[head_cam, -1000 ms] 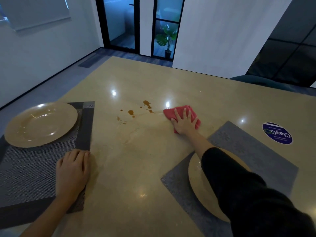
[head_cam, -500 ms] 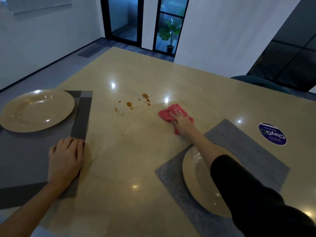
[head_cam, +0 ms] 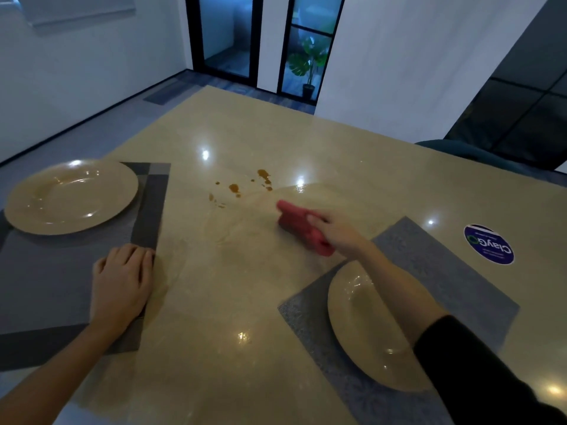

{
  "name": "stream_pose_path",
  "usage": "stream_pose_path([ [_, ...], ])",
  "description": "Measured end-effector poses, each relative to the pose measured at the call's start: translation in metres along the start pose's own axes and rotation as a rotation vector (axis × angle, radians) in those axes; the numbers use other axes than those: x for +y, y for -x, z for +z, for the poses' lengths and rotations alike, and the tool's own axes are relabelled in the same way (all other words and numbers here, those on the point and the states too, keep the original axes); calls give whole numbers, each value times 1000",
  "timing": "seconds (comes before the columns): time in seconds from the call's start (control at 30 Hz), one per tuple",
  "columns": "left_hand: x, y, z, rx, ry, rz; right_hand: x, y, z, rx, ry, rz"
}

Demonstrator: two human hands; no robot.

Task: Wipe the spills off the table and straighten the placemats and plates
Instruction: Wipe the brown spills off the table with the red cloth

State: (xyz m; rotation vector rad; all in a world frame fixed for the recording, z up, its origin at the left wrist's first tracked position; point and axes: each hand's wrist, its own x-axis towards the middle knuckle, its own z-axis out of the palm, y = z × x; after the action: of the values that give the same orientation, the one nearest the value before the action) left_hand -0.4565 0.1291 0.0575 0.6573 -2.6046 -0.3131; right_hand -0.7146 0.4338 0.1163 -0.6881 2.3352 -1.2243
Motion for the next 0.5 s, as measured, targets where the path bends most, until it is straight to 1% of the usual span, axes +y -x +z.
stream_pose_path([
  [0.07,0,0,0,-3,4,13,3,5,-42,90,-263,132],
  [0.13,0,0,1,-18,-13,20,3,7,-80,212,-310,207],
  [0.17,-1,-1,2,-28,-21,20,3,8,-95,286,-220,237],
  [0.23,-1,-1,2,-38,-29,15,13,7,-112,423,64,297],
  [0.27,0,-1,3,-40,-34,12,21,4,-113,451,185,361],
  [0.3,0,-1,2,-40,-38,9,31,0,-109,447,277,434],
  [0.37,1,-1,1,-42,-44,1,53,-10,-94,358,481,513],
  [0.43,1,-1,1,-41,-45,-17,60,-22,-75,309,727,505],
  [0.5,1,-1,0,-47,-53,-29,42,-26,-51,342,748,463],
])
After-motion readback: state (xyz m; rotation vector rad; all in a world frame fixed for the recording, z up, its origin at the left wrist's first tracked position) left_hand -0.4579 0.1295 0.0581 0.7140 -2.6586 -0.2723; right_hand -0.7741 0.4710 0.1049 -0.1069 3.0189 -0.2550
